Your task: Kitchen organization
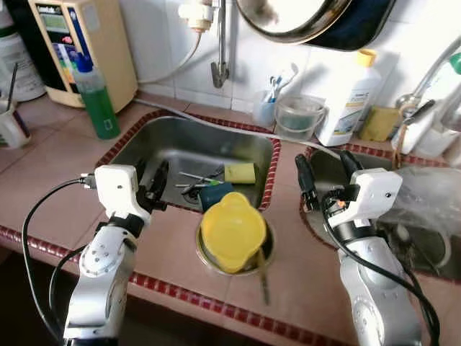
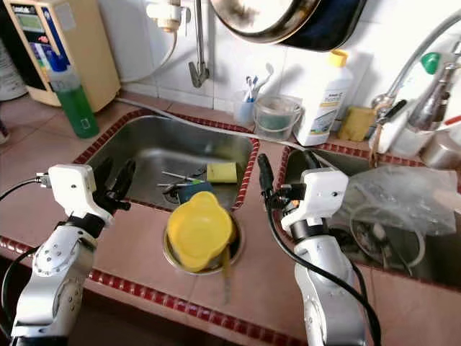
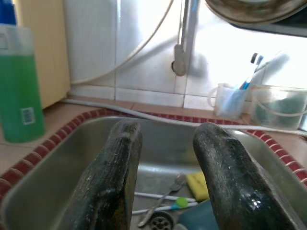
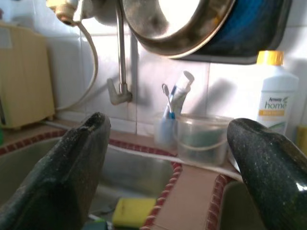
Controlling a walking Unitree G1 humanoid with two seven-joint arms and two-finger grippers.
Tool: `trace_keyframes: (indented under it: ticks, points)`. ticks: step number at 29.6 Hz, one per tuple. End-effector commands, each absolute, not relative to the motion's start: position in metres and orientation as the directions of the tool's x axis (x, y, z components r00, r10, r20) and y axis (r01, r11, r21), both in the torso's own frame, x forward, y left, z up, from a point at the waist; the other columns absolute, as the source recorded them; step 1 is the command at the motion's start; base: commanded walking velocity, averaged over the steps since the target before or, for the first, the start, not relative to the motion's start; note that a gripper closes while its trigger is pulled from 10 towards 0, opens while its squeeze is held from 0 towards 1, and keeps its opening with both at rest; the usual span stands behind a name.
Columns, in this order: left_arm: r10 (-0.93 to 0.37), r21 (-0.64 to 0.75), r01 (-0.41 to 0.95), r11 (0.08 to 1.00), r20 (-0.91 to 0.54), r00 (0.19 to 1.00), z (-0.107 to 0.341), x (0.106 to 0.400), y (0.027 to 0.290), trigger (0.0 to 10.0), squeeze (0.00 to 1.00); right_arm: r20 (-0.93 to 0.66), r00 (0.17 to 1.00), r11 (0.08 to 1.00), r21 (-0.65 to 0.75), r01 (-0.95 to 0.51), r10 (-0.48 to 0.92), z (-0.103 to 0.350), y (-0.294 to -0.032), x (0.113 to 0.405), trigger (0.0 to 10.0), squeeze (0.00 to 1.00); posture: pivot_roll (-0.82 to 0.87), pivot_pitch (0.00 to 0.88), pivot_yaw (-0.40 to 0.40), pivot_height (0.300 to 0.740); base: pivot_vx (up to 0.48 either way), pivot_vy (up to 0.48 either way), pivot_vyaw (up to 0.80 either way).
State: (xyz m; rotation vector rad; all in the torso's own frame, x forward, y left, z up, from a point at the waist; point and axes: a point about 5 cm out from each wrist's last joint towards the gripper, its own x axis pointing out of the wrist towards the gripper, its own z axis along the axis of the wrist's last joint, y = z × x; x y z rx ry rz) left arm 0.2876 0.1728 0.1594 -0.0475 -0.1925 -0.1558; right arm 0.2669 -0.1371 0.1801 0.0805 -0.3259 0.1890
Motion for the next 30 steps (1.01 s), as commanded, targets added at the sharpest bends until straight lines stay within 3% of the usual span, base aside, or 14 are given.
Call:
trace_keyframes:
  ticks: [1,7,30]
  points:
    - [-0.151,-0.025,0.160,0.987,0.212,0.966,0.165,0.288,0.171,10.0,0.00,0.329,0.928,0.978,0.047,-0.203,0.177,0.183,-0.138,0.267,10.0,0.00,-0.04,0.059,0.008,0.740,0.000,0.000,-0.77]
    - [-0.162,-0.028,0.171,0.985,0.212,0.964,0.167,0.288,0.170,10.0,0.00,0.337,0.925,0.978,0.050,-0.204,0.175,0.183,-0.139,0.267,10.0,0.00,-0.04,0.058,0.008,0.740,0.000,0.000,-0.77]
    - [-0.291,0.040,0.289,0.957,0.192,0.937,0.164,0.278,0.162,10.0,0.00,0.316,0.927,0.977,0.005,-0.215,0.202,0.177,-0.143,0.261,10.0,0.00,-0.04,0.051,0.010,0.740,0.000,0.000,0.00]
